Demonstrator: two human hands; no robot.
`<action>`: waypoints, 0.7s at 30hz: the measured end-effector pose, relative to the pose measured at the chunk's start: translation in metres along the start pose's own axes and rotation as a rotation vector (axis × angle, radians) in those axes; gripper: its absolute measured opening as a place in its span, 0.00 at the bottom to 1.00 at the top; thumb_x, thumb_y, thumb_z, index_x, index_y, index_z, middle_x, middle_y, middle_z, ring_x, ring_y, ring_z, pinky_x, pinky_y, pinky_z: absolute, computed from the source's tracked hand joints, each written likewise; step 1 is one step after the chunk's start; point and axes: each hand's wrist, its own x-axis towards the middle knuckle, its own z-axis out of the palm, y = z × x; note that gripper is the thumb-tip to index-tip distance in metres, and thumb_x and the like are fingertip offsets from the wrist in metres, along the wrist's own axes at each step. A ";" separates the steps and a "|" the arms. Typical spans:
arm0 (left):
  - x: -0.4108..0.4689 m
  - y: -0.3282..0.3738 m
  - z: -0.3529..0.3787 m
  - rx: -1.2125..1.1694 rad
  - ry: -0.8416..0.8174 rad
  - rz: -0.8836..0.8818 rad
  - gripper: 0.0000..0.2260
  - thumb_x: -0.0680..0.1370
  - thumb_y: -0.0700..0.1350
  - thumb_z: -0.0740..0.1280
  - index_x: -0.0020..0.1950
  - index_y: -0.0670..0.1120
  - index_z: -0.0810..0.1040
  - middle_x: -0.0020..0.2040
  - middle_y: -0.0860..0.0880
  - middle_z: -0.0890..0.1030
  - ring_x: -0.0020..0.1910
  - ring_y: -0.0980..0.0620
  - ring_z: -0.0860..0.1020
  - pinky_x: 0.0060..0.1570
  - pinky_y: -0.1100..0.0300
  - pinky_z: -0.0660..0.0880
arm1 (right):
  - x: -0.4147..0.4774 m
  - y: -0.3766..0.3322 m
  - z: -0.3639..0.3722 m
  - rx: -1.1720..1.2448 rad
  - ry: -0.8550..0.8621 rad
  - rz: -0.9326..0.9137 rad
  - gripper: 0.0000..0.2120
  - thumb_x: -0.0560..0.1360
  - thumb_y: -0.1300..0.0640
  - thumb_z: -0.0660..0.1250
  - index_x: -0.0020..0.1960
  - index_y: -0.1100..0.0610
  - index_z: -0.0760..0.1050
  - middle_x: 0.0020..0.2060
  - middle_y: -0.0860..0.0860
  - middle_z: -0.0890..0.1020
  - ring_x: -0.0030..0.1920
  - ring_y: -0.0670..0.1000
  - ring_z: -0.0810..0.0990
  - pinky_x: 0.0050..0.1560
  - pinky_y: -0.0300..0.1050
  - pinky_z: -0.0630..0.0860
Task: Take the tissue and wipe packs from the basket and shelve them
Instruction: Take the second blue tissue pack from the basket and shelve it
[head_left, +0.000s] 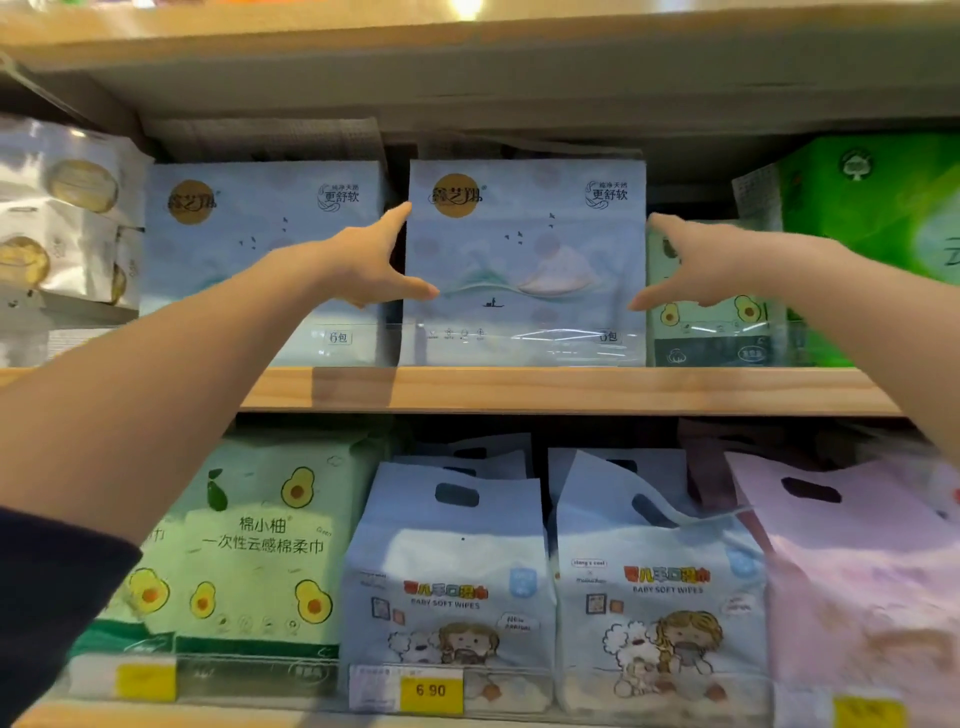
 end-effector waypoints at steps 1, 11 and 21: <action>-0.014 -0.003 -0.009 0.011 -0.014 0.015 0.42 0.73 0.56 0.67 0.76 0.53 0.42 0.77 0.46 0.56 0.67 0.42 0.68 0.49 0.55 0.69 | -0.014 -0.010 -0.005 -0.003 -0.012 -0.006 0.48 0.68 0.43 0.70 0.75 0.50 0.43 0.72 0.56 0.62 0.40 0.55 0.77 0.39 0.47 0.74; -0.088 -0.015 -0.038 -0.015 -0.039 0.060 0.36 0.73 0.57 0.67 0.75 0.51 0.54 0.75 0.47 0.58 0.64 0.44 0.70 0.43 0.55 0.75 | -0.094 -0.045 -0.019 0.008 0.027 -0.064 0.43 0.69 0.45 0.70 0.75 0.54 0.50 0.73 0.56 0.61 0.72 0.59 0.61 0.69 0.52 0.60; -0.184 -0.032 -0.055 0.037 -0.123 0.045 0.33 0.73 0.56 0.67 0.73 0.47 0.61 0.71 0.45 0.67 0.67 0.44 0.69 0.64 0.52 0.65 | -0.174 -0.065 -0.021 0.037 -0.069 -0.105 0.37 0.71 0.46 0.68 0.73 0.54 0.57 0.72 0.56 0.64 0.70 0.59 0.64 0.67 0.52 0.62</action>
